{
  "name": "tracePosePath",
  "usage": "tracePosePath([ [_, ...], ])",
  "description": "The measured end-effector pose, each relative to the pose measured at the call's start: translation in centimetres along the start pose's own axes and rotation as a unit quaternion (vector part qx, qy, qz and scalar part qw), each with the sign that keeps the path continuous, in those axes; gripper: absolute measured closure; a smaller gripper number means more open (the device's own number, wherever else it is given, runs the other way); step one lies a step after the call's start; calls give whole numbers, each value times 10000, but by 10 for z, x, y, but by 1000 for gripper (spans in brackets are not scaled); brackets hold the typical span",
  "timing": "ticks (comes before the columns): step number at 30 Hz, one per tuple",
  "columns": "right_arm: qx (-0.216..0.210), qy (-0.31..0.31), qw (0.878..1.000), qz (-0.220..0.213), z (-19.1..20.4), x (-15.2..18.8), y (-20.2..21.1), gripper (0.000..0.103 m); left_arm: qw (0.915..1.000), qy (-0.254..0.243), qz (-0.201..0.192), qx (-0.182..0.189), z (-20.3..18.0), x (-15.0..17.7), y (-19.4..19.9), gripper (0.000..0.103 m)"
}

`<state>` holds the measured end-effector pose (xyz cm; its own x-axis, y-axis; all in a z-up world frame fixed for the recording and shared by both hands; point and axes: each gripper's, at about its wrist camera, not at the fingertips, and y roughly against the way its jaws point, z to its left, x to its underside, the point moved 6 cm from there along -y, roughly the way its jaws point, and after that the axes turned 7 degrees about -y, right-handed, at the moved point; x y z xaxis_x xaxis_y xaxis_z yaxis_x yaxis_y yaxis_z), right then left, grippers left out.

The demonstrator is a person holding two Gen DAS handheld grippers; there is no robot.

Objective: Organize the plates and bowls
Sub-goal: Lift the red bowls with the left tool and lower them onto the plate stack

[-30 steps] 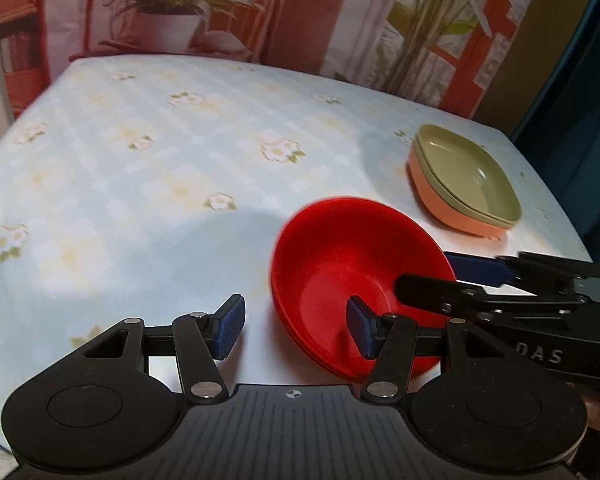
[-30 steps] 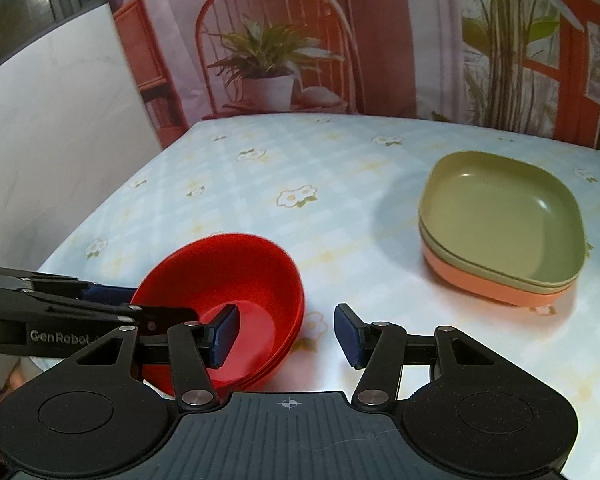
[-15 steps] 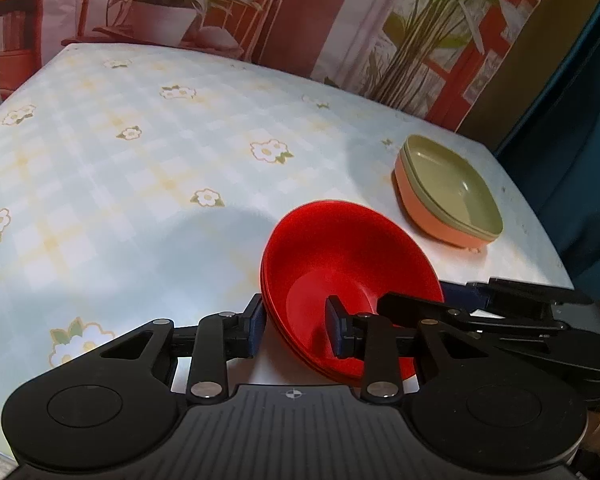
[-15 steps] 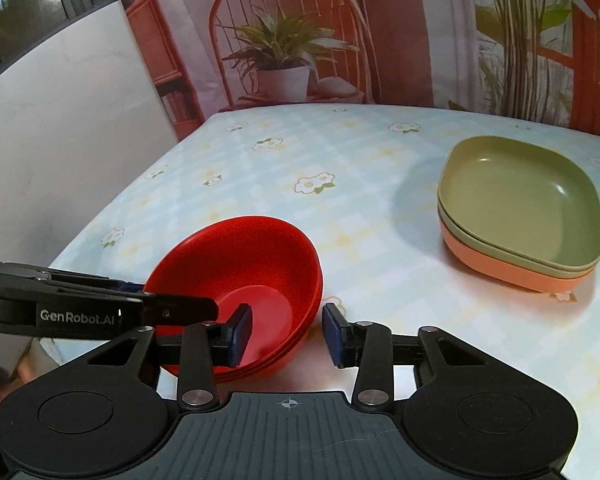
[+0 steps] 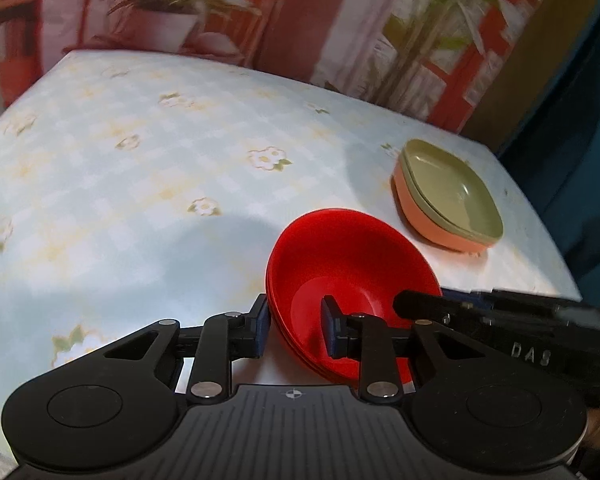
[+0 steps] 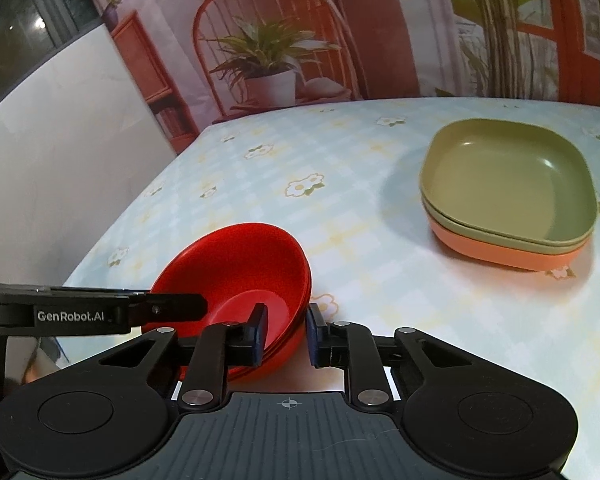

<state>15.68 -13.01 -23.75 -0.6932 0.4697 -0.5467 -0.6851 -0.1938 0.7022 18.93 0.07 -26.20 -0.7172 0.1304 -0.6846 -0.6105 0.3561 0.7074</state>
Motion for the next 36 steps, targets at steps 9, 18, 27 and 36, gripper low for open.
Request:
tracePosePath([
  [9,153,-504,9981,-327,-27,-11,18,85,9989,-365,54,304,-21,-34,-12,74],
  [18,281,-649,9940,-836,-61,-46,43,85,9949,-856,-108,525,-58,-75,-22,74],
  [27,467,-730,9901,-1101,-105,-88,54,85,9921,-998,-198,729,-86,-113,-59,74],
  [36,750,-841,9869,-1150,-144,-108,46,85,9893,-1254,-40,750,-107,-123,-95,74],
])
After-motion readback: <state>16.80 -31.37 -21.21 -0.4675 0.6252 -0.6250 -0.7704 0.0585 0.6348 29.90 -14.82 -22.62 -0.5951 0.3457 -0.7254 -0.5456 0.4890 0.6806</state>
